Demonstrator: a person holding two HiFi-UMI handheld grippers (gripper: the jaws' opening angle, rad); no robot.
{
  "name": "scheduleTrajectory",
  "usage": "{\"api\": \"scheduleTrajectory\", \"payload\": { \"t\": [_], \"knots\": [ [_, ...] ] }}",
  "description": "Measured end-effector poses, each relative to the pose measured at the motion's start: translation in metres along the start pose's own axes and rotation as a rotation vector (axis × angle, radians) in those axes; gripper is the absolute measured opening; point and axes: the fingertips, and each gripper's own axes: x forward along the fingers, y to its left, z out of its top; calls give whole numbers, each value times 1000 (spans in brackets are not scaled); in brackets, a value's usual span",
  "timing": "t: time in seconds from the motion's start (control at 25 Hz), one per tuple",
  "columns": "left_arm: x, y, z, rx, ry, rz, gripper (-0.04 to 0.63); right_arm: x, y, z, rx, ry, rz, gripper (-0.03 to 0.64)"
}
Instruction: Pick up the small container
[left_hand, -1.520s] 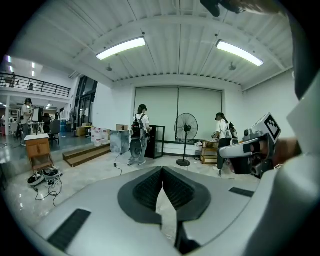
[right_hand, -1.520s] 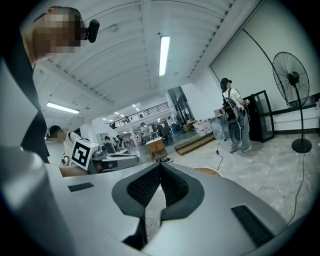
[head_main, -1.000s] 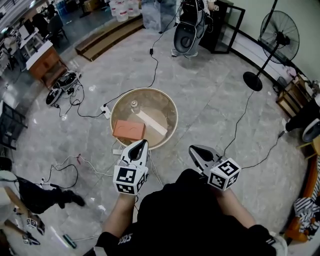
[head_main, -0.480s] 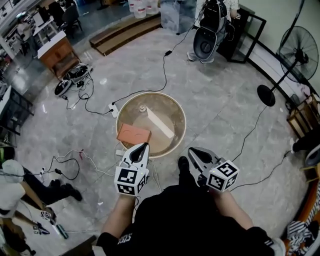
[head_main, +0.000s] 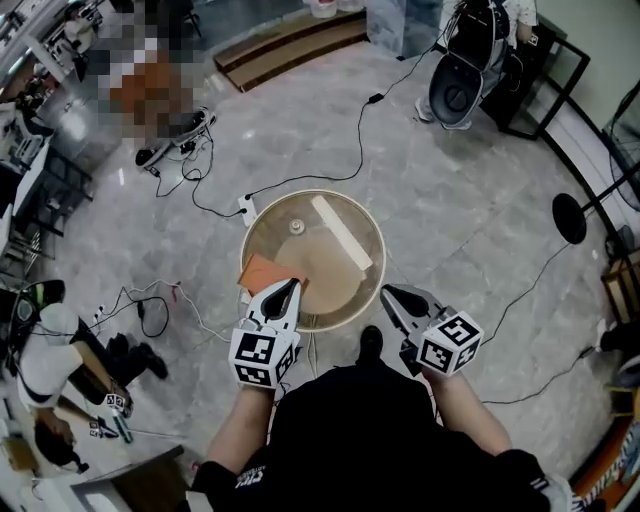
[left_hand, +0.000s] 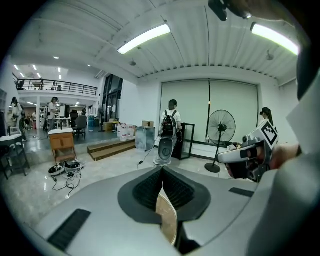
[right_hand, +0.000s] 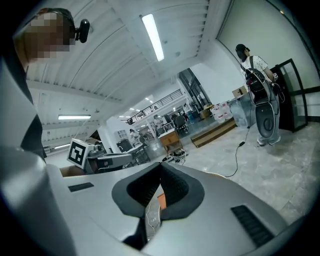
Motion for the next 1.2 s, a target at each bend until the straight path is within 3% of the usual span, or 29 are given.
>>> {"api": "scheduleTrajectory", "payload": {
  "t": [0.24, 0.56, 0.84, 1.2],
  "knots": [
    [45, -7, 16, -15, 10, 36, 18, 18, -47, 23, -20, 42, 66, 15],
    [70, 13, 12, -39, 15, 44, 18, 39, -63, 19, -15, 92, 77, 14],
    [70, 48, 18, -47, 0, 39, 18, 71, -56, 38, -17, 82, 51, 15],
    [53, 100, -9, -71, 11, 24, 18, 128, -30, 24, -25, 119, 38, 14]
  ]
}}
